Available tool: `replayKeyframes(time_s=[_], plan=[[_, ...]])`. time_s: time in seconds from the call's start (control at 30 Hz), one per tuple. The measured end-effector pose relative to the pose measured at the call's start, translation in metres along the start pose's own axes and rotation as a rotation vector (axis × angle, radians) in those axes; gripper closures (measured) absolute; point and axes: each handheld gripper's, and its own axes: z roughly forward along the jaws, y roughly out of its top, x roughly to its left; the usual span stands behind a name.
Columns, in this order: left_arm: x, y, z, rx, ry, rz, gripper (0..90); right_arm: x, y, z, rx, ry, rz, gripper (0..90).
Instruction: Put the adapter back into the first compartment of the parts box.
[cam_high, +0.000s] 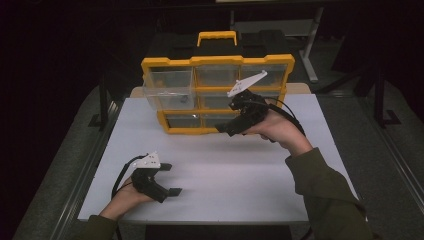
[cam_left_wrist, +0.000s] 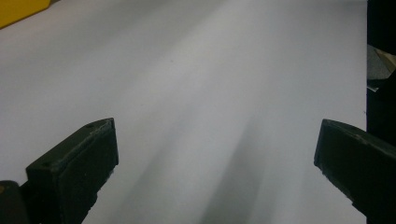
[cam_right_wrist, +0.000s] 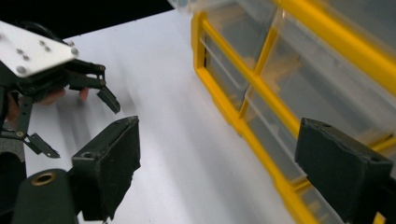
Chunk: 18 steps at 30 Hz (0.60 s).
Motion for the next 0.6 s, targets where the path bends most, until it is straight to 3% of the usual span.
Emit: replayKeyframes(time_s=[0.27, 0.6], plan=[[-0.001, 0.0, 0.001, -0.002, -0.003, 0.001, 0.0, 0.004, -0.031, 0.011, 0.005, -0.022, 0.023, 11.3], [-0.001, 0.0, 0.001, -0.003, 0.0, 0.001, 0.0, 0.013, -0.073, 0.026, 0.004, -0.055, 0.072, 0.5]])
